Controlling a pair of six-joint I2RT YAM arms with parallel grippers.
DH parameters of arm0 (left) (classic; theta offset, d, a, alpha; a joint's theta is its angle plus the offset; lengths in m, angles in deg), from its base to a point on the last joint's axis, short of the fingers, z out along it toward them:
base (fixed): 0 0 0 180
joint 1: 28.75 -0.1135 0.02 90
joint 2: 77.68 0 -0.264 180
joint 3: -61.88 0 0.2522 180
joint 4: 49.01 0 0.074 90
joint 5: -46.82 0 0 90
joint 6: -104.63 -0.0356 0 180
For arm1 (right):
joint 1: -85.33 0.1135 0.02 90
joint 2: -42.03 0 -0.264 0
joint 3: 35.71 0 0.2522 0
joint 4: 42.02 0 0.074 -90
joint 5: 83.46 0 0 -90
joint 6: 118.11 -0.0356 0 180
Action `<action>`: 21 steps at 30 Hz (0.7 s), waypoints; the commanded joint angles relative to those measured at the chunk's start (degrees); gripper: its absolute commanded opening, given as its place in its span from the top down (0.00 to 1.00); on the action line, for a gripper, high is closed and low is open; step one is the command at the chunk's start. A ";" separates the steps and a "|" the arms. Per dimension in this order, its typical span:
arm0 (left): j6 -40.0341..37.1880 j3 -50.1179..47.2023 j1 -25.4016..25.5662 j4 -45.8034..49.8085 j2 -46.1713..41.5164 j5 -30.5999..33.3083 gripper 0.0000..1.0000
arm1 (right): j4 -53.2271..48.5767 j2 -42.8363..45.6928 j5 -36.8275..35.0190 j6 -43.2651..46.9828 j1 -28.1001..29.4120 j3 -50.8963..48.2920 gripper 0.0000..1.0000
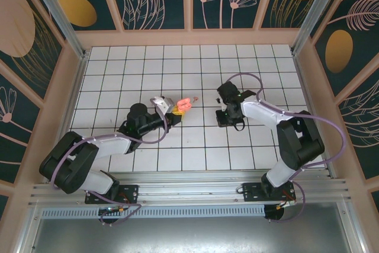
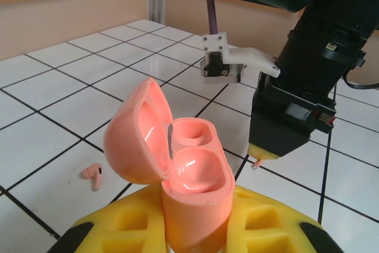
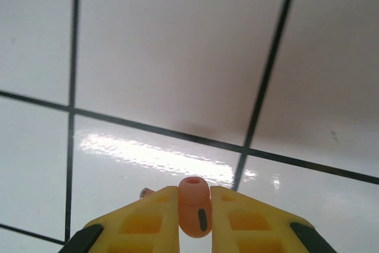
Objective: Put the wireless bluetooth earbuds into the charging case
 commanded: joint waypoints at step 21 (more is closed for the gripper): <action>8.80 -4.32 -7.14 -7.10 -3.56 0.47 0.88 | -2.89 0.83 -1.21 17.30 15.53 2.04 0.82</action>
